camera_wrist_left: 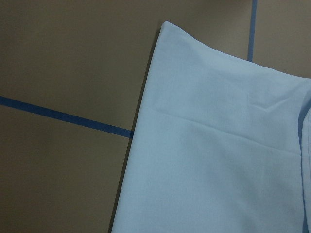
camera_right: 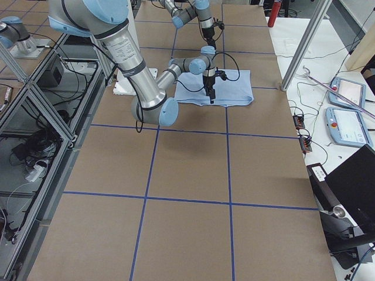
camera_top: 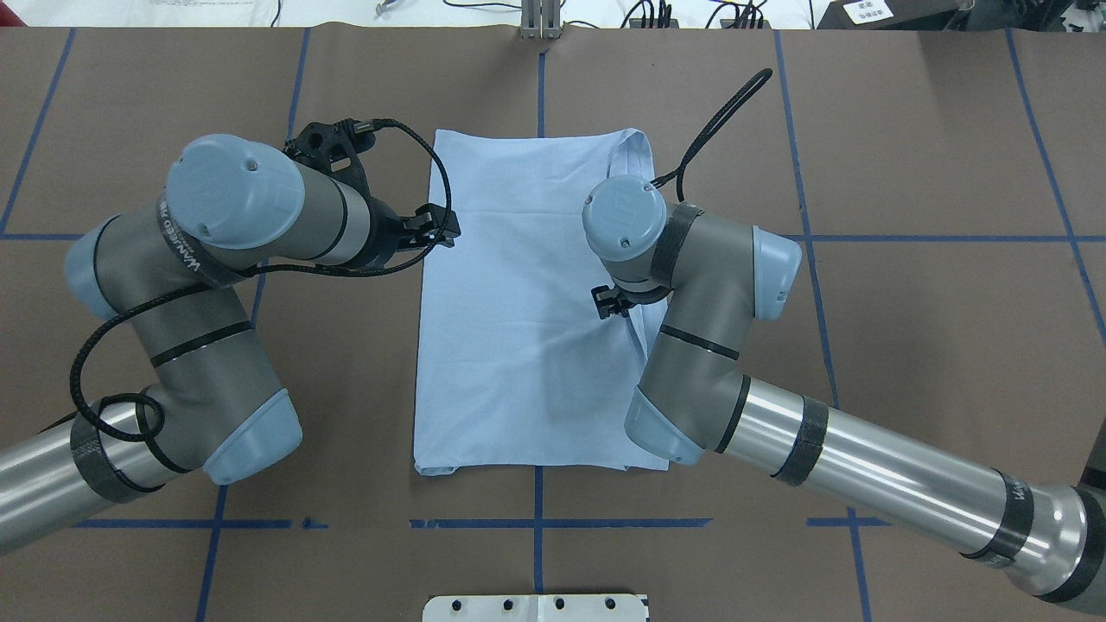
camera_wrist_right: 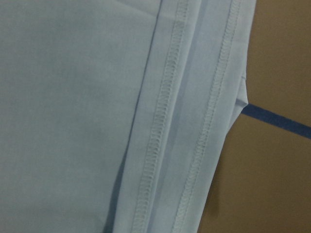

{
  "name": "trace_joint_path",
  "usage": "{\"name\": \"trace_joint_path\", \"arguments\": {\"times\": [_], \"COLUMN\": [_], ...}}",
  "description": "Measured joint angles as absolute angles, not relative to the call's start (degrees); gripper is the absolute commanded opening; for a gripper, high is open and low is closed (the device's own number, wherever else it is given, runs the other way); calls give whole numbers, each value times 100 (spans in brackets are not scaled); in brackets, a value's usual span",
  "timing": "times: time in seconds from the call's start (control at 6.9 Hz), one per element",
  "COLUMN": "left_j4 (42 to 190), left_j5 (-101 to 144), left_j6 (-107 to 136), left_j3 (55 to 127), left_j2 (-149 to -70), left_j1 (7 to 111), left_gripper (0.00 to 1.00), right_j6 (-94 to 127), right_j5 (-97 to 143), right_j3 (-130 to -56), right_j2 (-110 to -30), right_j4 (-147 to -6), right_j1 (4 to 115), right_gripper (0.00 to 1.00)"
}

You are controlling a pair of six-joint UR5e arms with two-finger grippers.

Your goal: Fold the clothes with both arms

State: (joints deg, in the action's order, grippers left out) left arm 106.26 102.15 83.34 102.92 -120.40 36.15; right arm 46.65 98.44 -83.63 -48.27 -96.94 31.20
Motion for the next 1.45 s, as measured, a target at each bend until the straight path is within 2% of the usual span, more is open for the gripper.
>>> {"name": "trace_joint_path", "arguments": {"times": [1.01, 1.45], "left_j4": [10630, 10643], "left_j5": [10215, 10350], "left_j6": [8373, 8600], "left_j3": [10291, 10313], "left_j2": [-12067, -12034], "left_j1": [3578, 3499], "left_gripper": [100, 100], "right_j6": [4018, 4074], "right_j5": [10455, 10960], "right_j3": [-8398, -8939], "right_j2": [-5185, -5213], "right_j4": [-9532, -9518], "right_j1": [3846, 4132], "right_gripper": [100, 100]}}
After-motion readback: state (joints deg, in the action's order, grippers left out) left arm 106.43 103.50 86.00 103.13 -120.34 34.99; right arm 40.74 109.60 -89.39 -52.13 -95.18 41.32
